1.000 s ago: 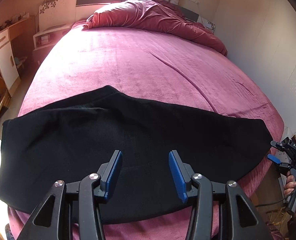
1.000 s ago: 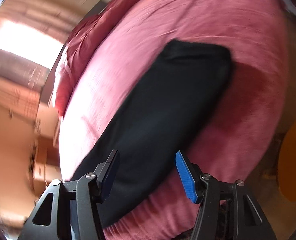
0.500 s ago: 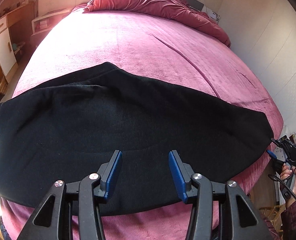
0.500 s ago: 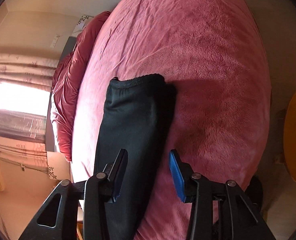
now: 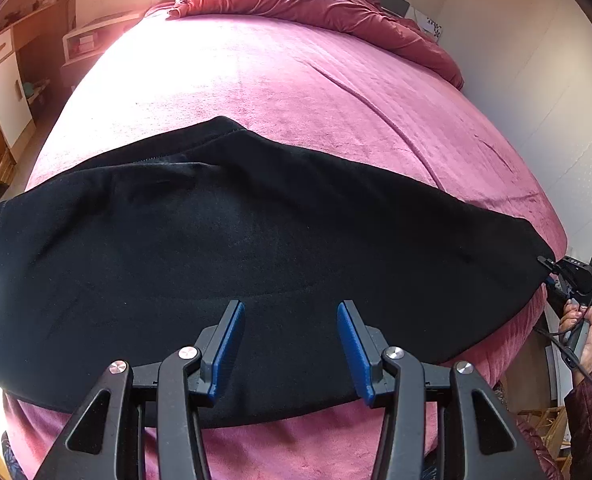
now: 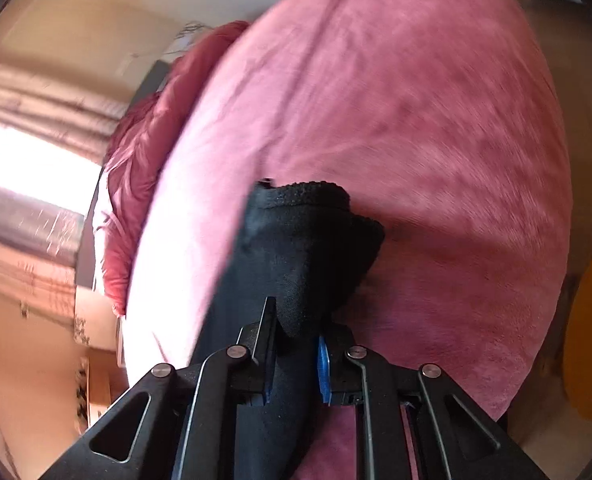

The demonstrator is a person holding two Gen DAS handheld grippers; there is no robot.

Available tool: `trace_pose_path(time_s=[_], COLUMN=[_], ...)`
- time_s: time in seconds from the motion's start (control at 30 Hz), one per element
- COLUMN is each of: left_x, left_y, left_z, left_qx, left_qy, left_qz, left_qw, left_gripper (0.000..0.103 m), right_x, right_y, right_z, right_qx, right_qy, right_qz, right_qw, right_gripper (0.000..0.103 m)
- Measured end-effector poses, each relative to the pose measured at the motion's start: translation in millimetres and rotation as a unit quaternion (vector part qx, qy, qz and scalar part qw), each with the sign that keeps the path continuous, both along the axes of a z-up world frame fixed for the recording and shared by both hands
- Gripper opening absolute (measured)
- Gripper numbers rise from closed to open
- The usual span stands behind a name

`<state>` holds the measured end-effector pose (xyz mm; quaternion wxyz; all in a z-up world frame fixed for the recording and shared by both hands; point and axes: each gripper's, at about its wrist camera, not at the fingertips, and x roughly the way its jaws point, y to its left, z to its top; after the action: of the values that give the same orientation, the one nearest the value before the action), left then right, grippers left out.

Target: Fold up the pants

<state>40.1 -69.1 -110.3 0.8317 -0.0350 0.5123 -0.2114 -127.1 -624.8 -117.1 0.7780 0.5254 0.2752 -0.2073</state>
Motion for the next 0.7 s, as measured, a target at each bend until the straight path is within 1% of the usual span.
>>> trace_pose_path(time_s=[0.1,0.17,0.27,0.37,0.43,0.53,0.63,0.7], left_x=[4.6,7.2,9.7,12.6,14.7,18.2,21.9,24.9], left_y=[4.4,6.7,10.9,9.6,10.5,12.8,14.2,15.5], left_z=[0.9,3.3,8.4,12.2,14.4,15.2,14.6,12.4], left_qx=[-0.022,-0.04,-0.06,-0.077,-0.089,-0.113,-0.132,-0.147], left_qy=[0.011,0.018,0.02,0.024,0.027,0.041,0.053,0.063], left_qz=[0.001,-0.001,0.0,-0.005,-0.007,-0.01,-0.013,-0.011], left_qw=[0.9997,0.999,0.998,0.9967,0.9957,0.9927,0.9898,0.9871], left_gripper=[0.049,0.049,0.049,0.049,0.049,0.048,0.048,0.048], right_x=[10.9,23.3,46.2,70.2,84.3,98.9,117.3,125.8], right_y=[12.8,28.7,61.6,101.7,130.3,173.5,218.4,244.7], right_z=[34.6,57.6,85.3,100.4,103.8,97.9,84.8,72.2], right_qx=[-0.041,-0.067,-0.104,-0.127,-0.134,-0.135,-0.144,-0.136], right_qy=[-0.02,-0.033,-0.042,-0.044,-0.043,-0.039,-0.021,-0.013], right_qz=[0.04,0.08,0.144,0.207,0.244,0.298,0.353,0.385], right_qw=[0.998,0.994,0.983,0.969,0.959,0.944,0.924,0.913], right_gripper=[0.015,0.015,0.015,0.015,0.015,0.015,0.015,0.015])
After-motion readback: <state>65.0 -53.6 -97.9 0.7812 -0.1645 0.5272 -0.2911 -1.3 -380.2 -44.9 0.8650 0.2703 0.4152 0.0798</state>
